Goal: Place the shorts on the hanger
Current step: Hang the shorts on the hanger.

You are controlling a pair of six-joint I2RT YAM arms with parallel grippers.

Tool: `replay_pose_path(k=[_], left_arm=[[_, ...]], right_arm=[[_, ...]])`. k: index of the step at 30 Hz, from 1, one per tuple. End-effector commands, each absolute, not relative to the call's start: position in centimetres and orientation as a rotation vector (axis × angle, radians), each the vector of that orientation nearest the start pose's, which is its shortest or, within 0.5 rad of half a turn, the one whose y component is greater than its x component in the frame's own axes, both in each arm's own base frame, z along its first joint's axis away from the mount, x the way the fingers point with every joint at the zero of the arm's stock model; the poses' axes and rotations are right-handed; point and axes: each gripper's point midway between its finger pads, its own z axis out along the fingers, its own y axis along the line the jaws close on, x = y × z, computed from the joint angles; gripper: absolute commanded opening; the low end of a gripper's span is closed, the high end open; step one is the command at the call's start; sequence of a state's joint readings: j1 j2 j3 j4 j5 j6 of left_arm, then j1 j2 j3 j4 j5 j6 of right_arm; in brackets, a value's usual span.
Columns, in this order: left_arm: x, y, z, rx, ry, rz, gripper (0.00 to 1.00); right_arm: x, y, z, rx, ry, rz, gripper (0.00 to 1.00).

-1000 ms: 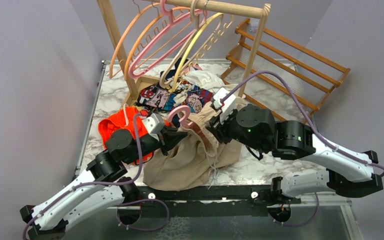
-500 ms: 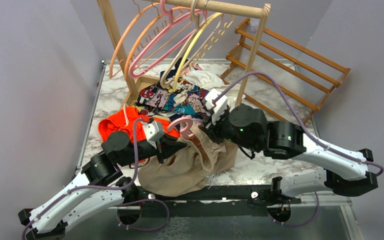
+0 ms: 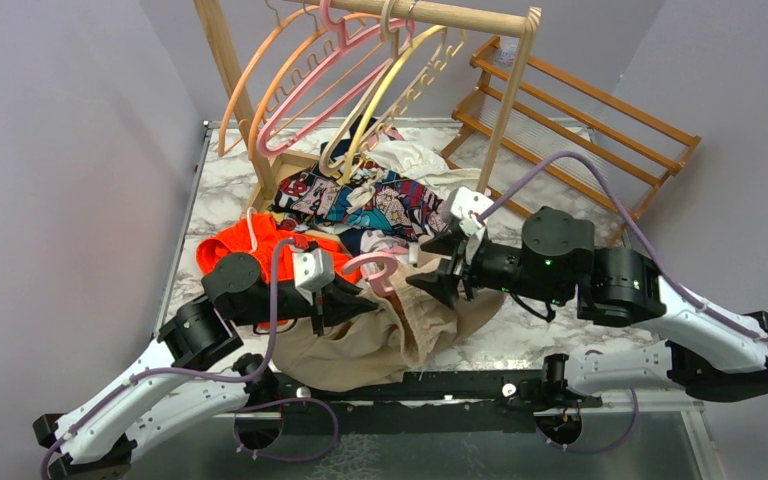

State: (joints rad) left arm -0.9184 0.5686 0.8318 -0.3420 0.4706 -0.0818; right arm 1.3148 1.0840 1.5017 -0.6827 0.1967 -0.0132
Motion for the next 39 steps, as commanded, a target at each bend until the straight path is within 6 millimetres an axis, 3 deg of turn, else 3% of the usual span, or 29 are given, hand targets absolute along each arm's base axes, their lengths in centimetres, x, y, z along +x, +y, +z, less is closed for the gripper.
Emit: replay_pose_path(k=[1,5,16,21,30,35,37,39], left_arm=[[5.6,-24.1,34.3,1.151,1.303,-1.217,0.00],[5.2,-24.1,34.5,1.171,1.300,-1.235,0.00],[4.3,-25.4,34.7,1.266,1.303,-1.316,0.00],[4.5,-25.5,34.5,1.283,1.315,-1.307,0.00],[4.7,-25.9,34.4,1.305,1.317,-1.302,0.00],[5.1,-26.0,34.7,1.298,1.317,-1.284,0.00],[5.3,-25.9,34.9,1.286,1.320,-1.266,0.17],[5.6,-25.5,34.9,1.269,1.326,-1.238,0.33]], right_arm=[[7.7,30.3,39.5,-1.267,1.467,0.864,0.60],[6.1,30.2,39.2,-1.317,1.427,0.946,0.63],[5.8,33.1,37.6,-1.358,1.407,0.998,0.63],[5.6,33.8,37.9,-1.334,1.395,1.038,0.62],[5.7,35.2,38.1,-1.298,1.378,1.078,0.44],[5.9,35.6,37.5,-1.309,1.392,1.068,0.17],[6.0,35.5,37.5,-1.300,1.394,1.061,0.02],[6.3,35.1,37.8,-1.270,1.394,1.049,0.01]])
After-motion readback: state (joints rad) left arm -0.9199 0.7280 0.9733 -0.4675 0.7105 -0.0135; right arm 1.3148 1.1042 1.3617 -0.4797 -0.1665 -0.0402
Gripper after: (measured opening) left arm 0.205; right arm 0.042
